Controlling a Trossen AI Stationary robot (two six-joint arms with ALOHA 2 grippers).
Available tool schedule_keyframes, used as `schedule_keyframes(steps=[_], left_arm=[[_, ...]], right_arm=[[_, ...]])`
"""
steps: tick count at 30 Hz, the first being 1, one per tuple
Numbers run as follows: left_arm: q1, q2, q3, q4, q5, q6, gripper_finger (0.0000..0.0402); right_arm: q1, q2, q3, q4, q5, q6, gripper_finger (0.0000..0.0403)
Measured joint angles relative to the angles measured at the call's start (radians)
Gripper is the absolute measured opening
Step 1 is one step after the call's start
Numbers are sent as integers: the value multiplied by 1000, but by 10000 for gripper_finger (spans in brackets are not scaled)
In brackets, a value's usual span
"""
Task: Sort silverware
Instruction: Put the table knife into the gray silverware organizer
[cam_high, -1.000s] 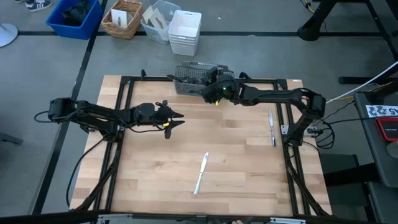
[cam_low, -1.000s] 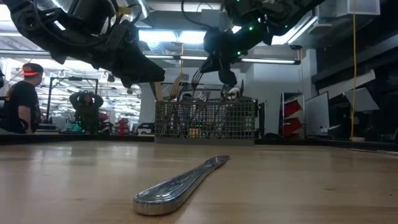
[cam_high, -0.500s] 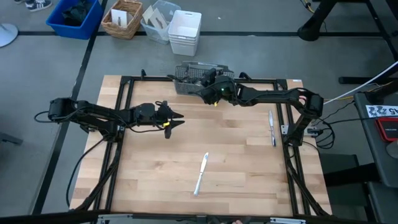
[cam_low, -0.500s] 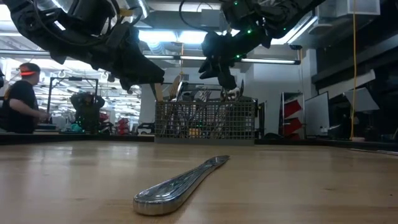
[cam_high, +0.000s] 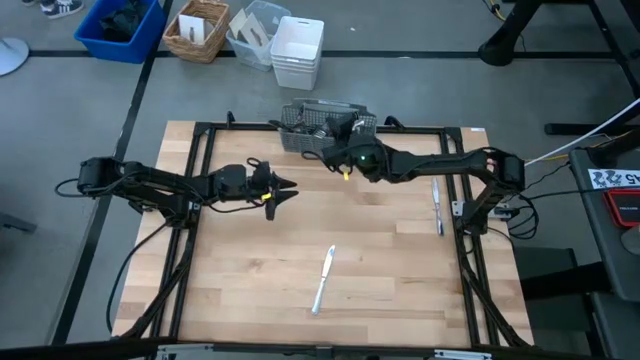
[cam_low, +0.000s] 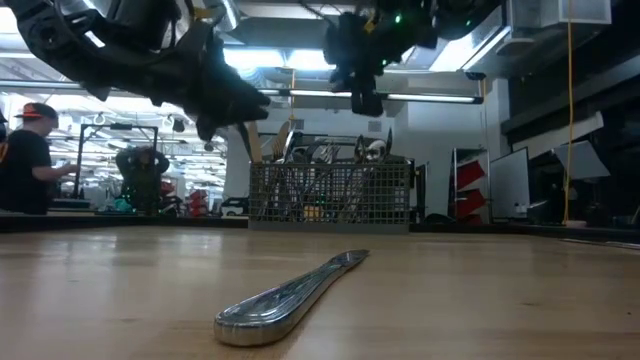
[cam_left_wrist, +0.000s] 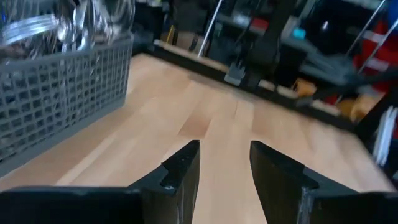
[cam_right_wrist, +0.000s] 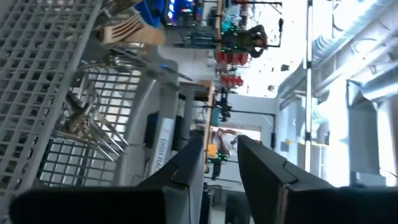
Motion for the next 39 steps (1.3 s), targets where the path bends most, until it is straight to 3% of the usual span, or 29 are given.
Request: schedule_keyframes(steps=[8, 13, 17, 20, 24, 26, 33, 39], left_arm=[[-51, 27, 5, 203, -20, -8, 133], [-108, 101, 93, 211, -25, 21, 133], [-140, 195, 193, 205, -24, 37, 133], [-167, 261, 279, 130, -18, 13, 133], [-214, 343, 421, -59, -15, -44, 133], [-238, 380, 490, -151, -14, -51, 133], [-339, 469, 687, -454, -14, -183, 133], [-426, 548, 754, -549, -24, -344, 133]], right_arm=[[99, -111, 0, -65, 178, 30, 98], [139, -240, 0, -468, 172, 378, 98], [169, -341, 0, -896, -9, 802, 98], [192, -395, 0, -1135, -303, 1060, 98], [228, -407, 0, -1245, -757, 1213, 98], [257, -399, -13, -1219, -874, 1223, 98], [366, -395, -142, -1122, -894, 1211, 98], [442, -395, -221, -1135, -863, 1289, 98]])
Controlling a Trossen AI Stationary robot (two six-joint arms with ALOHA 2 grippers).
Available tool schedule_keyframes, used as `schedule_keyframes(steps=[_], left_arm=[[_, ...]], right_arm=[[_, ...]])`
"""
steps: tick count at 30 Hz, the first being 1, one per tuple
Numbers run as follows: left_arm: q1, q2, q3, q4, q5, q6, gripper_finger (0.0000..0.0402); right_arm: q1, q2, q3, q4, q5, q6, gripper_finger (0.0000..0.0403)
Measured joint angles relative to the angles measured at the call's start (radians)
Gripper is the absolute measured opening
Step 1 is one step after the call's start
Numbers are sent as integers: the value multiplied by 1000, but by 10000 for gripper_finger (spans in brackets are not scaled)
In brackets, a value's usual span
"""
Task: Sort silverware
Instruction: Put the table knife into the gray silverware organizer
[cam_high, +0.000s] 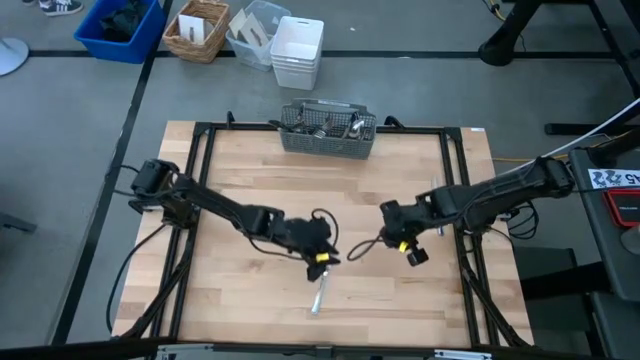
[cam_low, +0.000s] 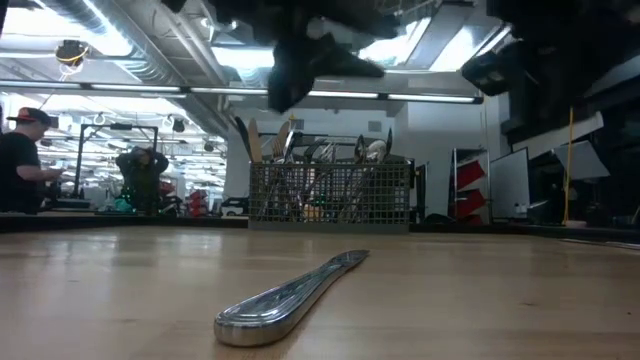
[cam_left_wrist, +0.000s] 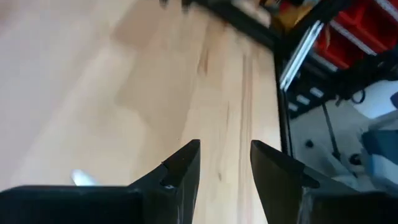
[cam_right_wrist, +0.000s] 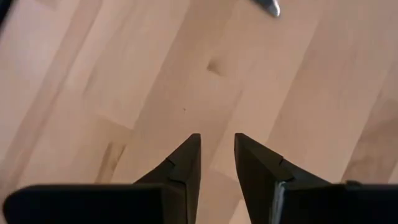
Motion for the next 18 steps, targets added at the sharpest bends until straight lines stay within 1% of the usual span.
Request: schedule_keyframes(steps=[5, 10, 14, 18], left_arm=[[-56, 74, 0, -7, 3, -183, 133], [-77, 117, 0, 16, 23, -284, 133], [-75, 159, 0, 85, 103, -377, 133], [-87, 221, 0, 163, 183, -467, 133]], right_arm=[[35, 0, -50, 13, 77, 64, 99], [39, 0, -82, 16, 84, 116, 99], [39, 0, -100, 38, 84, 152, 99], [39, 0, -122, 64, 84, 152, 99]])
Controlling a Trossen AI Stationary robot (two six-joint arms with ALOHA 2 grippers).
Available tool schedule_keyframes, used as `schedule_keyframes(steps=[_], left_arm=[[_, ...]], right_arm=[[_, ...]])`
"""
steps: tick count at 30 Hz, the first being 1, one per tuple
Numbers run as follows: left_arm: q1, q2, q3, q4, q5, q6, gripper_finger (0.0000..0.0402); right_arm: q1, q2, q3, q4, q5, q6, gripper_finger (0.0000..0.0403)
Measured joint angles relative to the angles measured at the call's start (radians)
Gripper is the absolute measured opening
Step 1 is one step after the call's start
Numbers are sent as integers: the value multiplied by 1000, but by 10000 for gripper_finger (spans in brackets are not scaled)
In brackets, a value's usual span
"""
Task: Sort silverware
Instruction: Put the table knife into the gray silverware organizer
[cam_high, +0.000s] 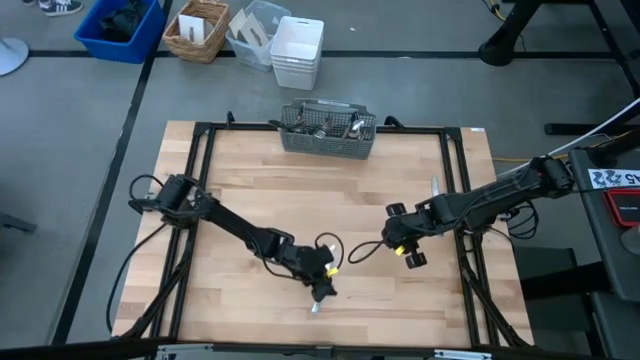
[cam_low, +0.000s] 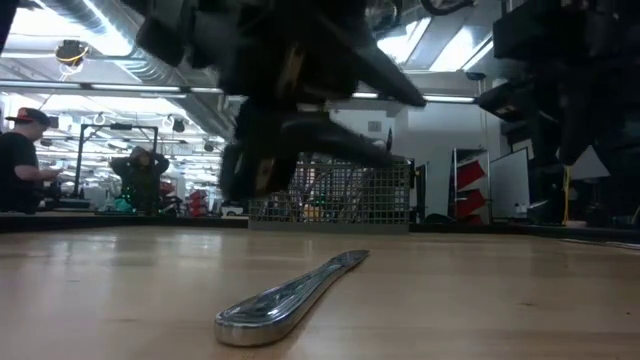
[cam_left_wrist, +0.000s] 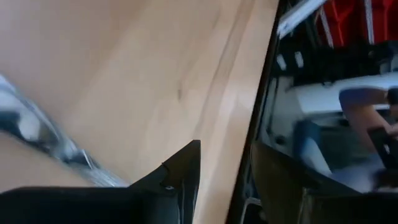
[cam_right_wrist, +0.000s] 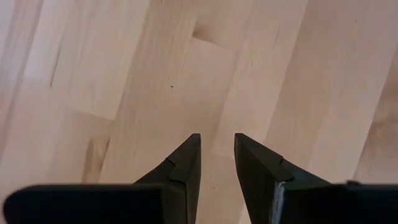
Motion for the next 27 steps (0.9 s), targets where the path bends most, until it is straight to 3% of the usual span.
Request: schedule_keyframes(steps=[6, 27], left_arm=[[-9, 61, 0, 14, 92, -142, 133], [45, 61, 2, -160, 105, -241, 133]], right_arm=[[-2, 0, -26, 5, 0, -24, 99], [-2, 0, -30, 9, 1, -28, 99]])
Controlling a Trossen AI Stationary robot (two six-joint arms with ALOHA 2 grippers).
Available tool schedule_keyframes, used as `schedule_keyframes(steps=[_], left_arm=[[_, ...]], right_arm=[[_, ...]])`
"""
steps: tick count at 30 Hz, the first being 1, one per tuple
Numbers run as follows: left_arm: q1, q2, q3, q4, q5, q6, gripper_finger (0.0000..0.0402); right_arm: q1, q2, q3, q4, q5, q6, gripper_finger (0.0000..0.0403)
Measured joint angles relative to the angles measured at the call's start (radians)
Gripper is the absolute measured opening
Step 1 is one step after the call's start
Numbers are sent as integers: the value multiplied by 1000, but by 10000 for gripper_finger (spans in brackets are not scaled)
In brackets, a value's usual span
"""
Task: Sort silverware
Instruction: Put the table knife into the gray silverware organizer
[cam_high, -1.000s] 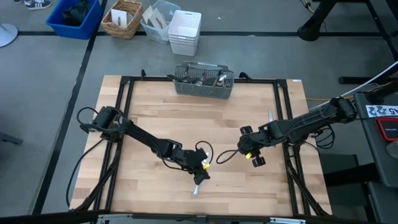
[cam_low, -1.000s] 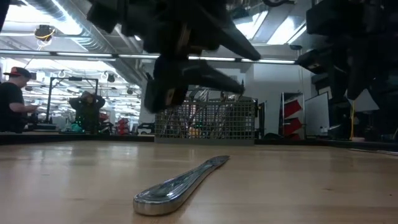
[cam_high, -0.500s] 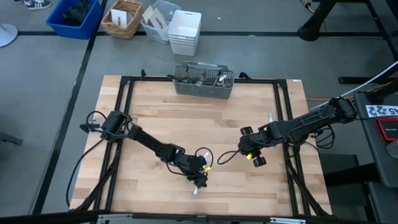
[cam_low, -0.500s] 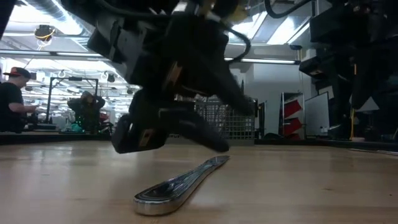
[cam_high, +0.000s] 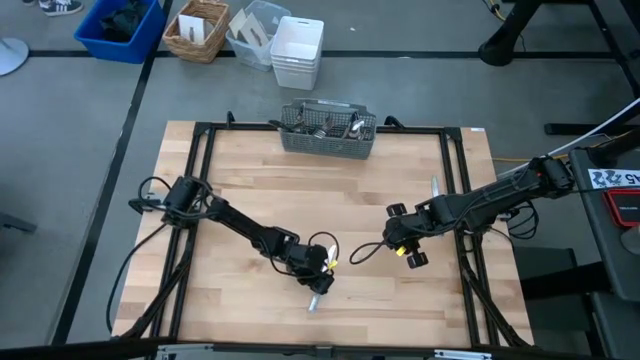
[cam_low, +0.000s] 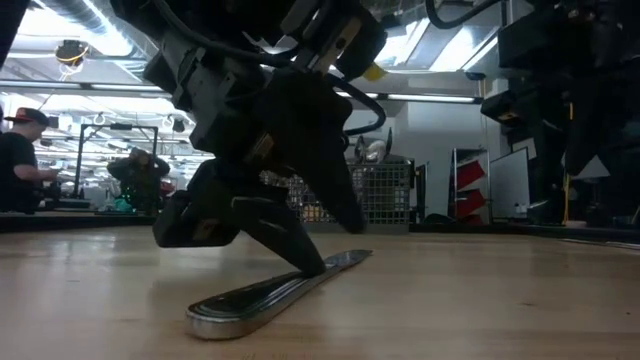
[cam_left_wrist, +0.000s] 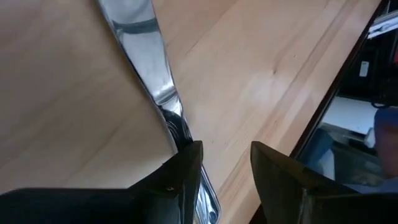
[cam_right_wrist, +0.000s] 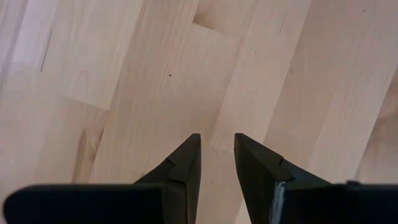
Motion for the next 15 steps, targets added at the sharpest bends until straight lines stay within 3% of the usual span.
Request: schedule_keyframes(steps=[7, 15], left_arm=[[28, -21, -2, -50, 41, 37, 133], [33, -97, -2, -282, 54, 73, 133]], right_arm=[[0, 0, 0, 2, 0, 0, 99], [0, 0, 0, 0, 0, 0, 99]])
